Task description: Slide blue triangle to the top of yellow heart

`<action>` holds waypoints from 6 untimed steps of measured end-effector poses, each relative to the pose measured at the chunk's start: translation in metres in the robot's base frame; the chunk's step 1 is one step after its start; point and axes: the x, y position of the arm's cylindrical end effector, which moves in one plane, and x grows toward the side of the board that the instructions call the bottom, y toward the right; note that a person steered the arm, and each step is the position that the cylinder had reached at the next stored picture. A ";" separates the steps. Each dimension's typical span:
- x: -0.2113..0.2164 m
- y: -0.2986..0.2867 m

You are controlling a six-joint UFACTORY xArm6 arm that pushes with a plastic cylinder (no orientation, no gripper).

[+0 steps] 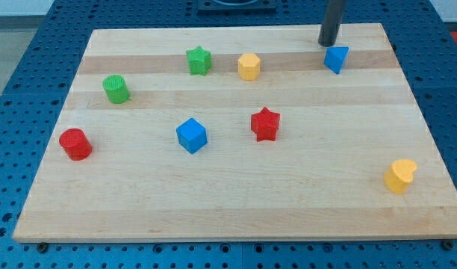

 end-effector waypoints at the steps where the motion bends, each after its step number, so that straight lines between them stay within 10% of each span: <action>1: 0.021 -0.001; 6: 0.167 0.047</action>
